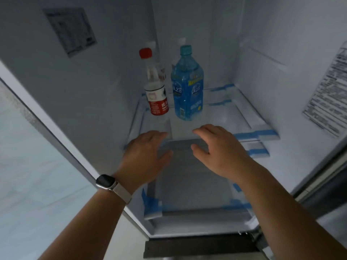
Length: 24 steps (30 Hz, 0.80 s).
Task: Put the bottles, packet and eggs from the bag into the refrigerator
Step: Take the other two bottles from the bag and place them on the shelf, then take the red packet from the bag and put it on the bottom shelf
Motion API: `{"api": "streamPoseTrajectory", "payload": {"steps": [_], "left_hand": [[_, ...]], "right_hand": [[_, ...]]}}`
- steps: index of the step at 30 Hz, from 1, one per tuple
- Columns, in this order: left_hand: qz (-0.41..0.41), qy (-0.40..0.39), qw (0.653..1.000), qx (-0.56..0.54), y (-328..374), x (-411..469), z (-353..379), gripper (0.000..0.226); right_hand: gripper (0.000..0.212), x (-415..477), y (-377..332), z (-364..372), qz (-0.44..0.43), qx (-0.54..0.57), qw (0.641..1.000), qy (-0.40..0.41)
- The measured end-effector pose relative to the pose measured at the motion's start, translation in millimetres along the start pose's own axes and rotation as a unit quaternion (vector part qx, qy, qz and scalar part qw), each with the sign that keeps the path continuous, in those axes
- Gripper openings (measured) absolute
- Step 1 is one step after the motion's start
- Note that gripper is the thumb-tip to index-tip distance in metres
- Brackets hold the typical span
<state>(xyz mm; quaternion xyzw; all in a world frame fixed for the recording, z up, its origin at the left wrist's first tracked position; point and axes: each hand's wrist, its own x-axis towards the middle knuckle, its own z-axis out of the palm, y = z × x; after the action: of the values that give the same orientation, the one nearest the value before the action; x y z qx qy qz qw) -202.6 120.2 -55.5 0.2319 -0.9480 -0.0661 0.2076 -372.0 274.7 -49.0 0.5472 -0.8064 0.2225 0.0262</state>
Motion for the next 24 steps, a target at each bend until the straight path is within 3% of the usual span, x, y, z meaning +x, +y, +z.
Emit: {"api": "streamPoseTrajectory", "payload": {"steps": [5, 14, 24], "left_hand": [[-0.051, -0.049, 0.996, 0.049, 17, -42, -8, 0.056], [-0.083, -0.011, 0.988, 0.131, 14, -135, -48, 0.047], [-0.214, 0.006, 0.965, 0.150, -21, -292, -110, 0.051]], "right_hand": [[0.055, -20, -15, 5, -0.035, 0.006, 0.999, -0.032], [0.060, -52, -71, 12, -0.137, 0.022, 0.988, -0.067], [0.056, -98, -203, 37, -0.275, 0.014, 0.955, -0.110]]}}
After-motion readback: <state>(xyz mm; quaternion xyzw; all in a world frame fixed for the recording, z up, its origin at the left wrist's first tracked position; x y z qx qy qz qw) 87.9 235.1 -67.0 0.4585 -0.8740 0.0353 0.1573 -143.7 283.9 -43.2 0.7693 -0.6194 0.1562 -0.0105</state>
